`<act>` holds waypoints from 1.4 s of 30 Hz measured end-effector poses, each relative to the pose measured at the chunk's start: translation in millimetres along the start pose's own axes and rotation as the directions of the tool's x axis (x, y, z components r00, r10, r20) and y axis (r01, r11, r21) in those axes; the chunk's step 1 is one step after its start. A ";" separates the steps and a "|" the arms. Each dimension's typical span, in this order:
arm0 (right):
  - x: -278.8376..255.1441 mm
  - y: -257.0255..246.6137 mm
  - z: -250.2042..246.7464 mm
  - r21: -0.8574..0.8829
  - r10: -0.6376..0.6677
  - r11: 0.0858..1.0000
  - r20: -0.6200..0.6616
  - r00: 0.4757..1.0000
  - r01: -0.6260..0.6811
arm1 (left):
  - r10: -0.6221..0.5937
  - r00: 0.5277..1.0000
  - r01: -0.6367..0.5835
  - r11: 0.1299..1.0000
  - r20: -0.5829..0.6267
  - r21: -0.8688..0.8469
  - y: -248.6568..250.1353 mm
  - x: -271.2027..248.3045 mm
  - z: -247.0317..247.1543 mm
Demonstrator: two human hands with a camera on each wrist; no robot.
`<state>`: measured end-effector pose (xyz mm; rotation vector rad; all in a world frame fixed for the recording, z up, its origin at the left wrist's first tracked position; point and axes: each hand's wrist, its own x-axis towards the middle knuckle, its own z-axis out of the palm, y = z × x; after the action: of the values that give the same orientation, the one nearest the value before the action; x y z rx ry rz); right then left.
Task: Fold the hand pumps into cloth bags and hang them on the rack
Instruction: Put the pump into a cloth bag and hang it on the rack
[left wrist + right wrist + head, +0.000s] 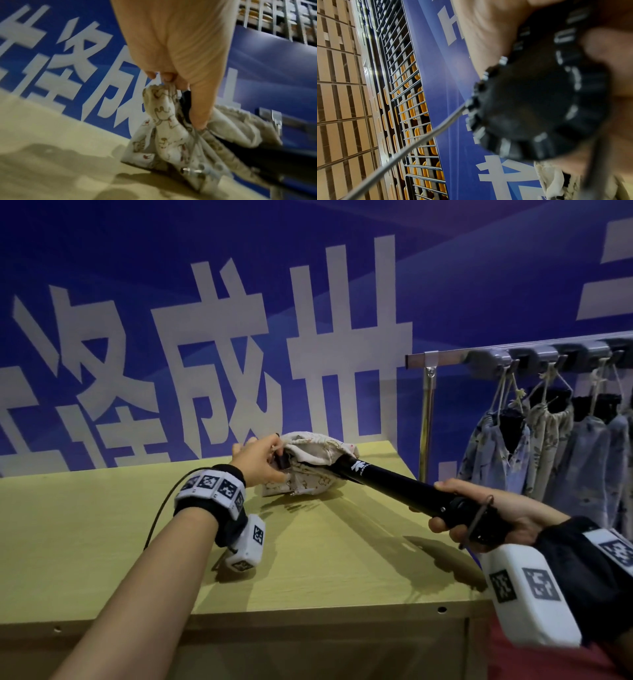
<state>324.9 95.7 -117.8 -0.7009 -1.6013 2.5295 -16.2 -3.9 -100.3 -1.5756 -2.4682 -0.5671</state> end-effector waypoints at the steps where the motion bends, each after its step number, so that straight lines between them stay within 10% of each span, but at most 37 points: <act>1: 0.2 0.4 -1.5 0.005 0.003 1.000 -0.005 1.000 -0.003 | 0.023 0.999 -0.017 0.987 -0.037 0.159 3.4 -1.2 0.1; 9: 3.1 20.5 2.5 0.095 0.100 0.990 0.061 0.993 -0.105 | 0.005 1.000 0.005 0.852 -0.018 0.523 6.2 -8.0 19.1; 14: 15.9 12.7 -2.8 -0.262 0.144 0.944 -0.217 0.965 -0.199 | -0.183 0.967 0.025 0.764 0.180 0.644 15.0 -2.8 15.0; 23: 28.3 -21.0 -11.0 -0.828 -0.209 0.417 -0.488 0.847 -0.374 | -0.203 0.905 -0.033 0.843 0.374 0.537 14.3 -5.9 8.6; 36: 43.7 -47.5 55.2 -0.855 -0.241 0.411 -0.437 0.867 -0.317 | -0.124 0.916 -0.005 0.948 0.383 0.318 2.7 -12.4 6.9; 42: 108.0 -37.8 107.3 -0.874 -0.151 0.440 -0.299 0.942 -0.206 | -0.105 0.931 0.163 0.977 0.351 -0.139 -15.0 -12.9 11.3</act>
<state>177.5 54.3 -83.6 -1.1278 -2.7280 1.1773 -23.3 -15.8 -118.3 -1.7007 -2.8712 -0.5744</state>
